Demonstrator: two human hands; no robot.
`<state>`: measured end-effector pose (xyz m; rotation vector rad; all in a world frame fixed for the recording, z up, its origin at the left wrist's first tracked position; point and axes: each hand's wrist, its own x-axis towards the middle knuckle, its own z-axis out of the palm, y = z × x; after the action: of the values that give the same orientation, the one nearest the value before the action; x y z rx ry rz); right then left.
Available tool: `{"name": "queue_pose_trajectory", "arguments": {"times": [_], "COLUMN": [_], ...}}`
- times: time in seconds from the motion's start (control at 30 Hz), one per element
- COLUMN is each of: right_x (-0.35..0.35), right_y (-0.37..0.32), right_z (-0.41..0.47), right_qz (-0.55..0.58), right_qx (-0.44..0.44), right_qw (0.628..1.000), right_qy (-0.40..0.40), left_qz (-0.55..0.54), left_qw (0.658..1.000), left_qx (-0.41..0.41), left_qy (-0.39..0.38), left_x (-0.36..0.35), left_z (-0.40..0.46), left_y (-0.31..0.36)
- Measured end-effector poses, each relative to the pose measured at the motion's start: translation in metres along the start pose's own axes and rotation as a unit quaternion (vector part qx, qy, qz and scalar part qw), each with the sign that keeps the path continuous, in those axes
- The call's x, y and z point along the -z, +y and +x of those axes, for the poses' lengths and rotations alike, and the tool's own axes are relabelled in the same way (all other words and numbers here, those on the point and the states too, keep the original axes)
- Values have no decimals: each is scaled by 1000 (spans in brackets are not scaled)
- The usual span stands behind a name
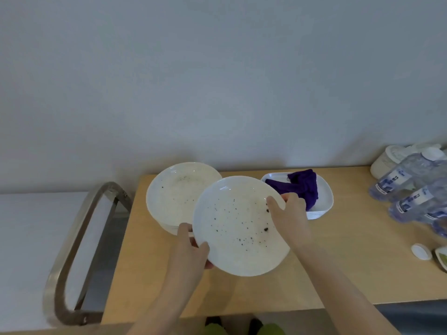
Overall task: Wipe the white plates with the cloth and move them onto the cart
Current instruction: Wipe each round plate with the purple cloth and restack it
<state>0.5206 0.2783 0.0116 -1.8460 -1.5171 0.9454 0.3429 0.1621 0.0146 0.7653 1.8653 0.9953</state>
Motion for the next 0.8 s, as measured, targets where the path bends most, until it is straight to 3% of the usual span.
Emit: {"name": "queue_pose_trajectory", "arguments": {"times": [0.33,0.5,0.8], "right_x": [21,0,-18], "right_y": [77,96,107], "right_z": [-39,-38,-33], "right_qz": [-96,-133,-165], "right_qx": [-59,-85,-70], "right_qw": [991,980,977], "right_qy": [-71,-120,-119], "left_qz": [40,113,144], "left_qw": [994,989,988], "left_qx": [98,90,56], "left_qy": [-9,-5,-3], "left_x": [-59,-61,-56], "left_z": [-28,-15,4], "left_y": [-76,-106,-115]}}
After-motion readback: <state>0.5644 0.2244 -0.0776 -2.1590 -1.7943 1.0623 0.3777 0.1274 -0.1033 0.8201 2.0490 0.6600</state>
